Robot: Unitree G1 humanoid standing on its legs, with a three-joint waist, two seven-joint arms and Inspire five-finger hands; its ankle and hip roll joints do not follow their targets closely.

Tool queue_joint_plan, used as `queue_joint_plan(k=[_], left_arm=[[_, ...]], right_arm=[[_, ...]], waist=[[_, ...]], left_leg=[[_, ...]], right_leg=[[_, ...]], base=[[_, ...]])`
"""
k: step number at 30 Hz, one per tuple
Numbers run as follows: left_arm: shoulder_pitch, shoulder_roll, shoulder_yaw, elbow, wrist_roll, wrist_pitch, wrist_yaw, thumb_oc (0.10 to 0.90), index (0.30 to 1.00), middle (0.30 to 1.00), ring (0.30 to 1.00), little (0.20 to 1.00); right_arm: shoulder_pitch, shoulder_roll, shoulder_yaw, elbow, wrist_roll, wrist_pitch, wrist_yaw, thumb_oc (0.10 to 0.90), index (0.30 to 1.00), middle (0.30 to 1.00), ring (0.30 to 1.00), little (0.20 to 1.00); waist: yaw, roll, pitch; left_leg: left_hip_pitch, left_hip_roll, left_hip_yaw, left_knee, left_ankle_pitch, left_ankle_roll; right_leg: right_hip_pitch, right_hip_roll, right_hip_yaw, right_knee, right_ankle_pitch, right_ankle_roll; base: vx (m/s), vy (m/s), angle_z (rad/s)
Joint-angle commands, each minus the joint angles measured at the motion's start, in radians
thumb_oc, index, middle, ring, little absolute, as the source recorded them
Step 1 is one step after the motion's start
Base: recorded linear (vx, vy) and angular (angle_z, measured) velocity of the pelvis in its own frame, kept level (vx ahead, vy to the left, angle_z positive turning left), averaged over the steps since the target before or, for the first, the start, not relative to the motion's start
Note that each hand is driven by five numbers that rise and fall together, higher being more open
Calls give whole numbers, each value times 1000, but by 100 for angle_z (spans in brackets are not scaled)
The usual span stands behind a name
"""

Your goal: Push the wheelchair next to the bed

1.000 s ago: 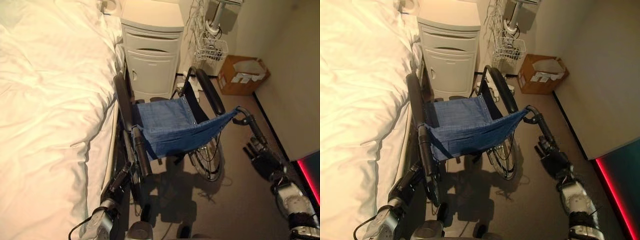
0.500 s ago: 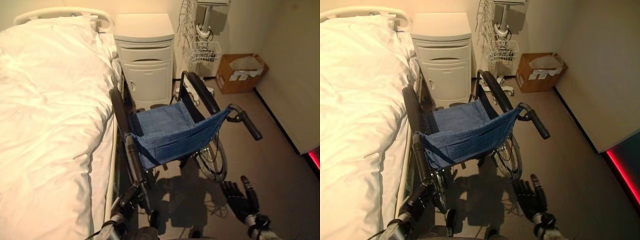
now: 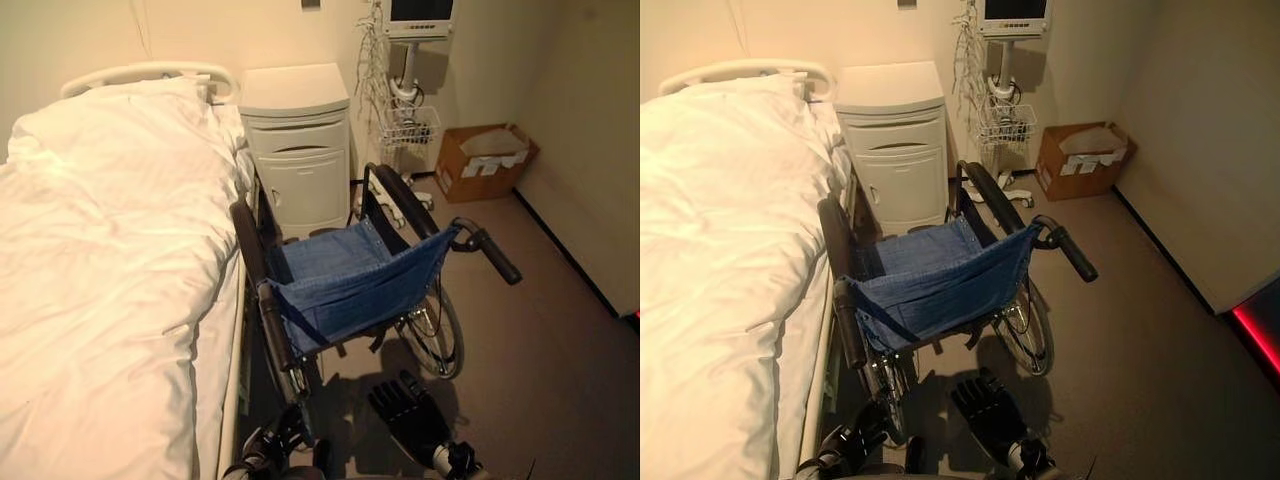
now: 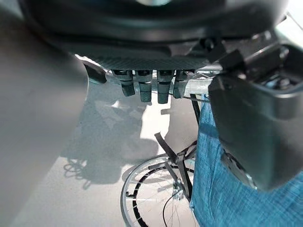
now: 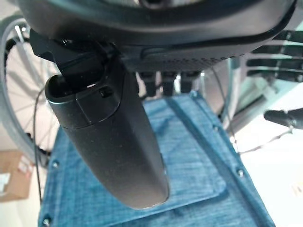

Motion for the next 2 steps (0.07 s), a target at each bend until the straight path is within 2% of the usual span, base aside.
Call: queue_joint_plan(k=[1, 2], left_arm=[[-56, -44, -51, -26, 15, -56, -84, 800, 900, 900, 900, 900], [-56, -46, -56, -31, 11, -68, -86, 800, 900, 900, 900, 900]], right_arm=[[-11, 29, 21, -73, -32, -25, 24, 800, 900, 900, 900, 900], [-6, 29, 35, -81, -48, -34, 14, 800, 900, 900, 900, 900]], waist=[[10, 7, 36], [8, 9, 36]], left_leg=[[78, -8, 4, 19, -116, -4], [76, -9, 4, 19, -114, -3]], right_leg=[[-114, 1, 15, 98, 61, -46], [-115, 1, 16, 99, 61, -47]], base=[[-8, 50, 0], [-5, 39, 0]])
